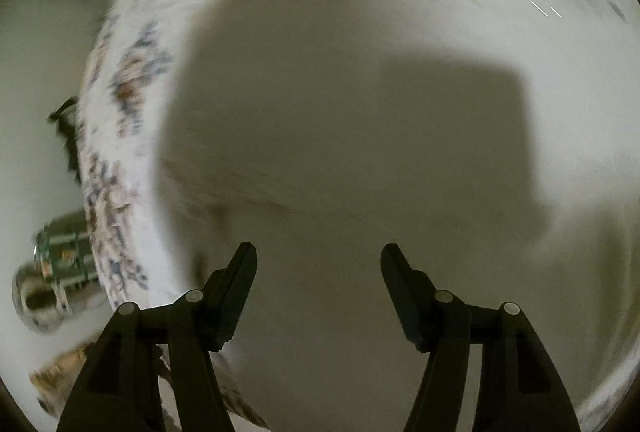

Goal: Fold small clothes

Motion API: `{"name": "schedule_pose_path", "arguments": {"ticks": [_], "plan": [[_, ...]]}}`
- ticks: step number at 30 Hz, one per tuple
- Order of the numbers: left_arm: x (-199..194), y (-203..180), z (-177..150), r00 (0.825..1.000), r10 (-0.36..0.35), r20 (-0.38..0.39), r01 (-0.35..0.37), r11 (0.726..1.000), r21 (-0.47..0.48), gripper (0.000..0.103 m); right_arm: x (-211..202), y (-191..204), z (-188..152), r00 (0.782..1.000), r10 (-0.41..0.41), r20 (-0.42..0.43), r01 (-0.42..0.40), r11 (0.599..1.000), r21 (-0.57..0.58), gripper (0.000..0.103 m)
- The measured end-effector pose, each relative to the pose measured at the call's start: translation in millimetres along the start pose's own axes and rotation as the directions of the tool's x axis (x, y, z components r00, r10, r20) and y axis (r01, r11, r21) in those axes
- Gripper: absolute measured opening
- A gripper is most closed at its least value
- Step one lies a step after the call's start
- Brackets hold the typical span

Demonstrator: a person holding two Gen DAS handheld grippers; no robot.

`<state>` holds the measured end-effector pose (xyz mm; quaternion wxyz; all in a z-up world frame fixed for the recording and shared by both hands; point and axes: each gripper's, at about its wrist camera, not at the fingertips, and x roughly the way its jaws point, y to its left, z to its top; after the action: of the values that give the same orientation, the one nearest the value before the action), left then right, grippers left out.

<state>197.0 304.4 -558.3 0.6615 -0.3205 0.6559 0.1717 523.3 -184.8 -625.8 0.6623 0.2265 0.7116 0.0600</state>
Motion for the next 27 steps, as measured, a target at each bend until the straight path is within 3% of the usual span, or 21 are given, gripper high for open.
{"name": "schedule_pose_path", "arguments": {"ticks": [1,2,3,4,8,13,15,17,19,21,23,25,27], "plan": [[6.0,-5.7,-3.1,1.0,0.004,0.006,-0.004,1.0,0.01,0.097,5.3,-7.8,-2.4,1.0,-0.014,-0.019,0.015,1.0,0.023,0.066],[4.5,-11.0,-4.8,1.0,0.013,0.028,-0.014,1.0,0.026,0.078,11.8,-19.1,-12.1,0.999,-0.037,-0.039,0.039,0.998,0.043,0.066],[0.7,-18.7,-6.9,0.998,0.026,0.055,-0.03,0.998,0.059,0.054,15.8,-23.7,-16.0,0.997,-0.057,-0.046,0.059,0.997,0.047,0.066],[-4.8,-27.4,-8.2,0.995,0.065,0.077,-0.073,0.992,0.104,0.009,17.8,-28.2,-21.3,0.996,-0.075,-0.051,0.077,0.996,0.048,0.066],[-46.0,-35.6,6.1,0.977,0.075,0.197,-0.105,0.984,0.143,0.009,20.7,-25.1,-42.4,0.99,-0.137,-0.027,0.137,0.991,0.004,0.066],[-88.3,-13.2,68.1,0.927,0.115,0.358,-0.163,0.981,0.107,0.009,23.0,-6.7,-59.2,0.985,-0.171,0.024,0.172,0.984,-0.045,0.066],[-93.6,-1.0,95.2,0.913,0.11,0.394,-0.154,0.985,0.082,0.01,28.2,-1.8,-65.3,0.985,-0.172,0.027,0.173,0.984,-0.047,0.066],[-88.0,11.0,118.6,0.917,0.085,0.39,-0.112,0.993,0.048,0.014,34.3,1.6,-68.5,0.983,-0.183,0.022,0.184,0.982,-0.04,0.066],[-78.4,20.4,132.7,0.938,0.02,0.346,-0.019,1.0,-0.006,0.017,39.6,0.7,-71.3,0.983,-0.185,0.017,0.186,0.982,-0.023,0.066],[-74.7,28.8,133.4,0.949,-0.026,0.315,0.049,0.997,-0.064,0.024,43.4,7.2,-73.1,0.984,-0.179,0.014,0.179,0.984,-0.004,0.066],[-76.8,44.0,117.3,0.947,-0.057,0.317,0.105,0.985,-0.136,0.047,45.5,14.6,-76.2,0.985,-0.17,0.017,0.17,0.985,0.001,0.066],[-76.0,69.3,96.1,0.94,-0.099,0.326,0.181,0.955,-0.233,0.059,41.5,13.7,-79.3,0.985,-0.172,0.026,0.172,0.985,-0.002,0.066],[-70.3,92.4,76.7,0.926,-0.161,0.341,0.281,0.899,-0.337,0.061,42.0,13.1,-82.0,0.982,-0.186,0.033,0.186,0.983,-0.007,0.066]]}}
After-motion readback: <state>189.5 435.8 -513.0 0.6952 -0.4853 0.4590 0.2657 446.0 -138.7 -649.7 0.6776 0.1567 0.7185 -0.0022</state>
